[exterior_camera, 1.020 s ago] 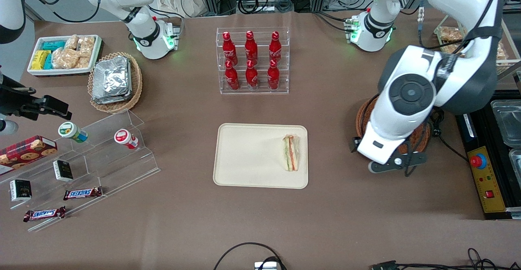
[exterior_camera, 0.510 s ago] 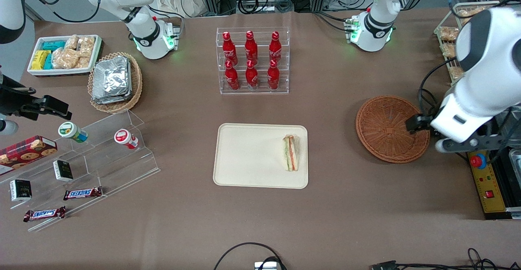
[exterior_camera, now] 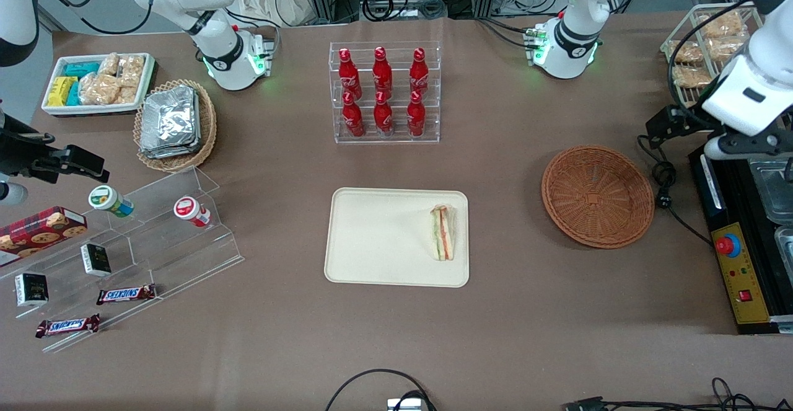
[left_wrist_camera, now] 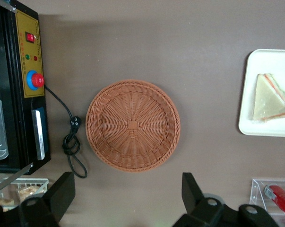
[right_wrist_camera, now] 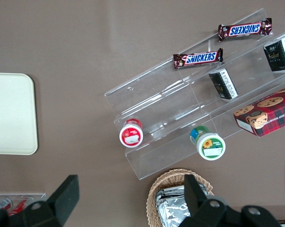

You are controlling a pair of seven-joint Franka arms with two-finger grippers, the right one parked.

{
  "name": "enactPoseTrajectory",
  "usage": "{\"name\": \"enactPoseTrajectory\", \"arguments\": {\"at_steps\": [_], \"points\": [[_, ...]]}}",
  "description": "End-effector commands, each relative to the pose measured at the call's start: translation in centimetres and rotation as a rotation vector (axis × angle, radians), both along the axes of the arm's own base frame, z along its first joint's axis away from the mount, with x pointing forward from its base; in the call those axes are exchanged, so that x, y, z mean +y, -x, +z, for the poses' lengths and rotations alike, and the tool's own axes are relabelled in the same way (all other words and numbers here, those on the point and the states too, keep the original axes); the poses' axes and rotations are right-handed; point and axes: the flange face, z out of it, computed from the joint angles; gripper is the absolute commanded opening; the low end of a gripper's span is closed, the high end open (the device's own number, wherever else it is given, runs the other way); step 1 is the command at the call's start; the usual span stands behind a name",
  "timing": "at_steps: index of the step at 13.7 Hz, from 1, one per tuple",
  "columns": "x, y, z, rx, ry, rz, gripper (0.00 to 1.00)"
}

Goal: Place sandwich from basket to tray

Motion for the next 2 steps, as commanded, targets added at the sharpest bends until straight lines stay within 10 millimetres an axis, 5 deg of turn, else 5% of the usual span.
{"name": "enactPoseTrajectory", "arguments": {"at_steps": [1, 2], "points": [[1.31, 1.84, 0.78, 0.025, 0.017, -0.011, 1.00], [1.54, 1.84, 0.84, 0.026, 0.017, -0.007, 1.00]]}}
